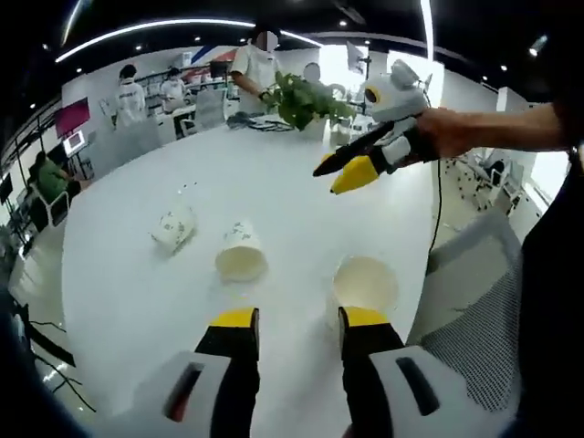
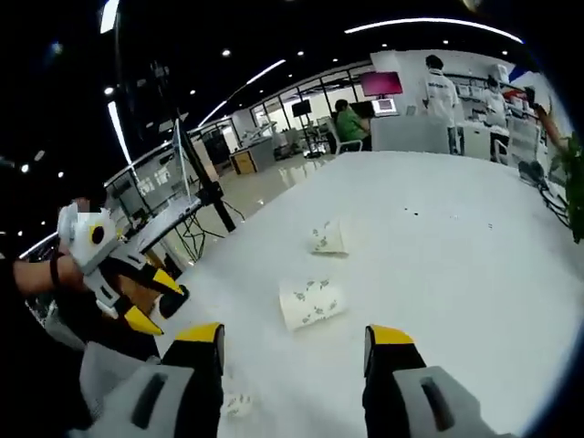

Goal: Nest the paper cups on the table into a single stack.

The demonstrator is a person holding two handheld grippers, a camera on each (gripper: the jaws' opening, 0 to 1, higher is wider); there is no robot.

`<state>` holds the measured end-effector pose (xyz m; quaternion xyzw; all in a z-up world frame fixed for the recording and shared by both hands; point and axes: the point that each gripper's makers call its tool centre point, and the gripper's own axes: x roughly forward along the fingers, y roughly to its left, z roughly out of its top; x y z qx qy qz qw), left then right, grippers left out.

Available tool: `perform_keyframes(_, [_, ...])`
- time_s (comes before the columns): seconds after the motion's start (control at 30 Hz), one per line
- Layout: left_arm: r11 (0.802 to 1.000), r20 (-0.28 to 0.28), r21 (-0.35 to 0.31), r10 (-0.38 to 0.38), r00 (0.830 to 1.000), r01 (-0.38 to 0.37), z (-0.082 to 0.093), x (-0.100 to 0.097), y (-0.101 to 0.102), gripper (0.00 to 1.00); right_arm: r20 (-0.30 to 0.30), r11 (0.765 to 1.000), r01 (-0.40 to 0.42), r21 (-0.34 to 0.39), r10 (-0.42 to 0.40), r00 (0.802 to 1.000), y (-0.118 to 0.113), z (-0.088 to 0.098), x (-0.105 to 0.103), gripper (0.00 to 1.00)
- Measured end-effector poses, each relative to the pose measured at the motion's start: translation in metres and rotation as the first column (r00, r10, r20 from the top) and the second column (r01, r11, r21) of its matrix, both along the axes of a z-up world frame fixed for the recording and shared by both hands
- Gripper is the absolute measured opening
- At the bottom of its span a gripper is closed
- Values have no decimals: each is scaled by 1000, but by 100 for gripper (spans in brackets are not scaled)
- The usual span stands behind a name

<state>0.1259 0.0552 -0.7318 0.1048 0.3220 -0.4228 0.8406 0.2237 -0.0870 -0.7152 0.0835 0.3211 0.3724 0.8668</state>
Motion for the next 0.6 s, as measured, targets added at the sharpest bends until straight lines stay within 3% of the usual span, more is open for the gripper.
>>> perform_keyframes(0.07, [1000, -8, 2, 29, 1000, -29, -8, 1, 6, 32, -4, 1000, -4, 19, 4, 1000, 9, 0, 7, 61])
perform_keyframes(0.2, [992, -35, 21, 123, 992, -122, -25, 2, 21, 35, -13, 999, -27, 21, 27, 1000, 21, -10, 45, 61])
perform_keyframes(0.27, [988, -39, 29, 156, 987, -155, -31, 3, 27, 36, -15, 998, -55, 17, 55, 998, 34, -8, 51, 61])
perform_keyframes(0.33, [985, -51, 29, 174, 983, -173, -40, 3, 34, 35, -13, 997, -76, 15, 77, 997, 39, -12, 69, 61])
perform_keyframes(0.37, [983, -59, 30, 180, 982, -179, -34, 0, 34, 35, -16, 994, -107, 12, 107, 994, 44, -15, 78, 61])
perform_keyframes(0.5, [982, -71, 41, 188, 979, -186, -38, -6, 37, 34, -19, 991, -131, -1, 131, 991, 57, -22, 100, 61])
perform_keyframes(0.6, [980, -86, 49, 199, 976, -195, -44, -10, 41, 34, -38, 989, -143, 38, 145, 989, 72, -29, 122, 60])
